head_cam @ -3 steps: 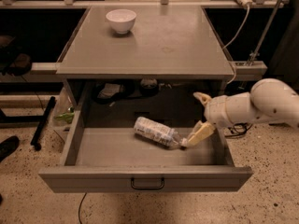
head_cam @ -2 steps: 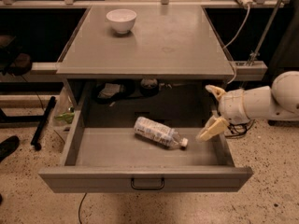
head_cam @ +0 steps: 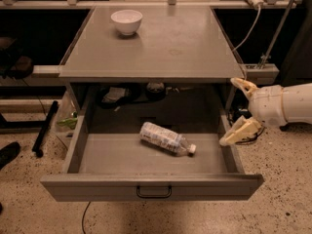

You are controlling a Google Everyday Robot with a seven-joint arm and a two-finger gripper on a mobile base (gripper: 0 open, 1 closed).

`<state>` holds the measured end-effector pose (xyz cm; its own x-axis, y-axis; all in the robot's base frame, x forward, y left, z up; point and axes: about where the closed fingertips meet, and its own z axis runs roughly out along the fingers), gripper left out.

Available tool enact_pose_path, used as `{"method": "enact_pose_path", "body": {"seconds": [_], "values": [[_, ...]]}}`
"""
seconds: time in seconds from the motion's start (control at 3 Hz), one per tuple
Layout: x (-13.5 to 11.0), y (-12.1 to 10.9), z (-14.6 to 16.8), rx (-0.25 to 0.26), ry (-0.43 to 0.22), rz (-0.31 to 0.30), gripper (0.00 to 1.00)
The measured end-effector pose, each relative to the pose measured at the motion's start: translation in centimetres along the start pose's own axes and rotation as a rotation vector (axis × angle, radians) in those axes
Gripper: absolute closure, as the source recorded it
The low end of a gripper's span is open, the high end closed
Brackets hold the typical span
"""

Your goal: Place blue plastic bottle into top drawer

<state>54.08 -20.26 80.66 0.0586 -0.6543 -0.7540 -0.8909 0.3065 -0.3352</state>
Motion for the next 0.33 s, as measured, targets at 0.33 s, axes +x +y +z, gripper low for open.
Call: {"method": "enact_pose_path", "body": {"seconds": [0.33], "values": [[0.04,0.01,-0.09,0.001,0.000,0.000,0.00]]}}
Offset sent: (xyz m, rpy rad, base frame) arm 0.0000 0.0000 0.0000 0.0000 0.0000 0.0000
